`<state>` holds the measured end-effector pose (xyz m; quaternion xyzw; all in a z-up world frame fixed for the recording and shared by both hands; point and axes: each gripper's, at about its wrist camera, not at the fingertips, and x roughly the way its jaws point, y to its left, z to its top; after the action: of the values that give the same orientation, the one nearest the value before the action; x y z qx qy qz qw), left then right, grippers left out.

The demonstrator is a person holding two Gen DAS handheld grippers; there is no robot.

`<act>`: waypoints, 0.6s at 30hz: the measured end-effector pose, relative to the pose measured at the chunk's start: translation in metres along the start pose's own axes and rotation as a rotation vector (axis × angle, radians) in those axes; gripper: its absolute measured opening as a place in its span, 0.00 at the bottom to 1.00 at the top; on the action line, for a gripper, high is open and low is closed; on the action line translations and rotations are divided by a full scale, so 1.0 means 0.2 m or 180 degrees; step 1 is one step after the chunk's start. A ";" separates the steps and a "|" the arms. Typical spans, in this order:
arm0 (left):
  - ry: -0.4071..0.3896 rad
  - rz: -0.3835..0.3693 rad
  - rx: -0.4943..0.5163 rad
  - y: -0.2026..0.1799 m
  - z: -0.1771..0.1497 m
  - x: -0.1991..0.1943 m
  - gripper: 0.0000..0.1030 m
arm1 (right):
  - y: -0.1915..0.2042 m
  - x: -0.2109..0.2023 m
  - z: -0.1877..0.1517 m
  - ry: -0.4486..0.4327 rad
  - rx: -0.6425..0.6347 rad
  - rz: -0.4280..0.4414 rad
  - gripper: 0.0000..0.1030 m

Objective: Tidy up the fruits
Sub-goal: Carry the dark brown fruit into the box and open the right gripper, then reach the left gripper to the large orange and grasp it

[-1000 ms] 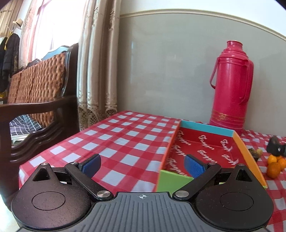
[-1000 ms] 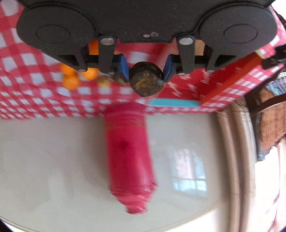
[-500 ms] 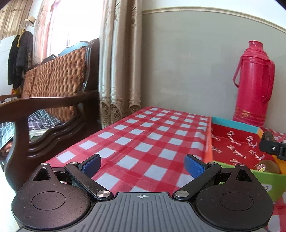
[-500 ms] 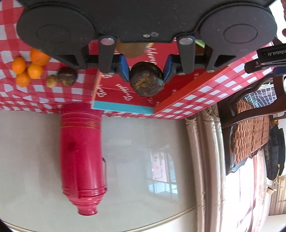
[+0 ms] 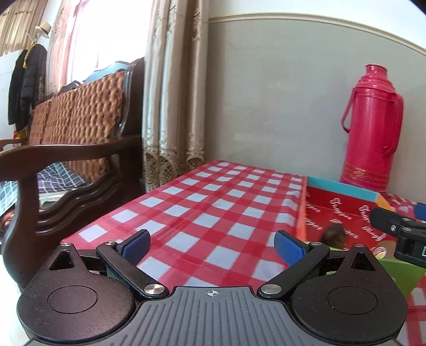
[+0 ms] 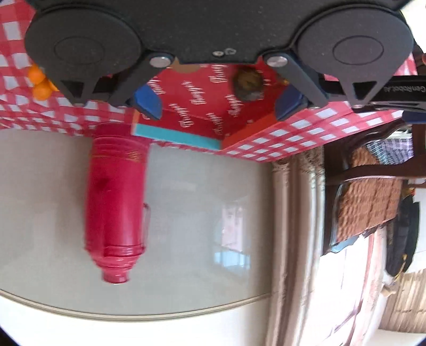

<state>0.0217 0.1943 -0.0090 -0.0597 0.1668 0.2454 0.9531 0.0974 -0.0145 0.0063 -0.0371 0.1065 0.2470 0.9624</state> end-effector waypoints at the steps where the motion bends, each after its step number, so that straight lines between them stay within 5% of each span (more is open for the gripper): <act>1: -0.0008 -0.0023 0.0007 -0.02 0.00 0.00 0.96 | -0.04 -0.02 0.00 -0.0025 0.0029 -0.0068 0.94; 18: -0.0212 -0.0726 0.0290 -0.62 0.02 -0.12 0.98 | -0.75 -0.22 -0.05 0.0085 0.0442 -0.1092 0.95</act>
<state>0.0639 0.0764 0.0073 -0.0267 0.1381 0.1294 0.9816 0.1292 -0.1672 0.0099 0.0085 0.1282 0.0708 0.9892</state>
